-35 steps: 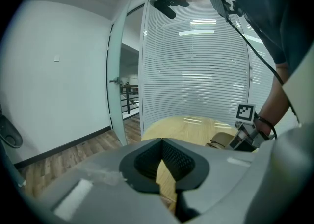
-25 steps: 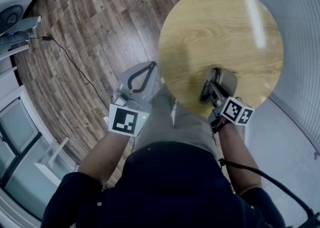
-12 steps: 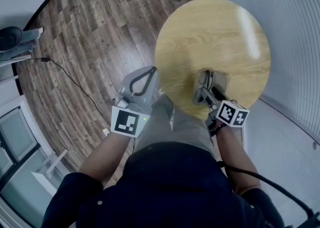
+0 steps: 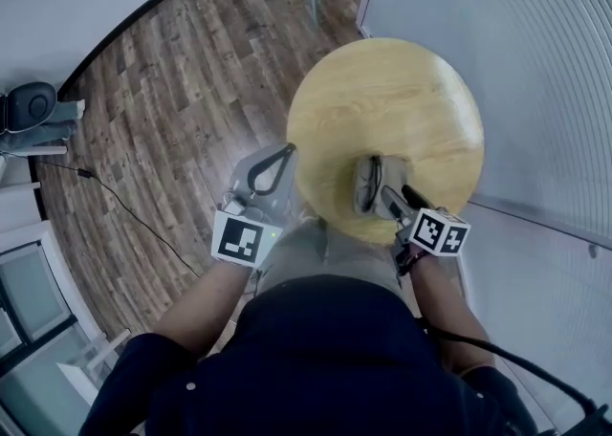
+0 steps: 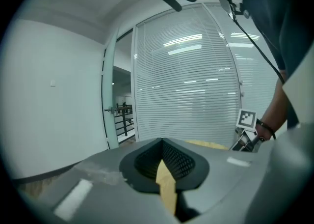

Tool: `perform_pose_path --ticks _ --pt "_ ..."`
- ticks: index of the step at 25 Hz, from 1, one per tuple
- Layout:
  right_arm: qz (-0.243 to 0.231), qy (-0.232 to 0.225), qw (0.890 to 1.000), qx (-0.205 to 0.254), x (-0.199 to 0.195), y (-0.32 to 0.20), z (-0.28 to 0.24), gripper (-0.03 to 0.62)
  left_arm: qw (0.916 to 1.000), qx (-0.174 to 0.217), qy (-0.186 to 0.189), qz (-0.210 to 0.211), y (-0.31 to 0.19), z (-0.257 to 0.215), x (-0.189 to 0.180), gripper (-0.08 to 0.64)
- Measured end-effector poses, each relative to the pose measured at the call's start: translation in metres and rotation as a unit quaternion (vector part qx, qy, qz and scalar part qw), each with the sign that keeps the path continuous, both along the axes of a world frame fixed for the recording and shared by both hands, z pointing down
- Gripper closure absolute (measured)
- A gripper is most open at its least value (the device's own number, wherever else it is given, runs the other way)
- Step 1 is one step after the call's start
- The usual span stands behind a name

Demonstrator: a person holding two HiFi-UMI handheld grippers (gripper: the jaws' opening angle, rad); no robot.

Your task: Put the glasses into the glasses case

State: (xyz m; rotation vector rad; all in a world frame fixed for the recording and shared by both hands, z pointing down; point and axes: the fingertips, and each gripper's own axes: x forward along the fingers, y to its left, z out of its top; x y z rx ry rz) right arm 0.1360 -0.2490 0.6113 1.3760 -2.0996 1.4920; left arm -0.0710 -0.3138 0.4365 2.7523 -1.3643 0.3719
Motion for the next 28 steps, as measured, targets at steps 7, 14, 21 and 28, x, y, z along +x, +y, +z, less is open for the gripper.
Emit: perform_pose_path --ticks 7,14,21,28 --pt "0.009 0.011 0.994 0.106 0.031 -0.001 -0.059 0.296 0.9996 0.028 0.008 0.004 0.007 -0.035 0.02 0.554" --pt "-0.011 0.039 0.961 0.274 0.048 -0.003 -0.148 0.298 0.997 0.075 0.007 0.021 0.007 -0.081 0.038 0.554" --pt "0.001 0.057 0.935 0.349 0.07 0.002 -0.206 0.461 0.9947 0.098 0.015 0.026 0.009 -0.107 0.048 0.554" --pt "-0.008 0.063 0.919 0.39 0.073 0.022 -0.236 0.581 0.9936 0.107 0.008 0.036 0.023 -0.115 0.05 0.554"
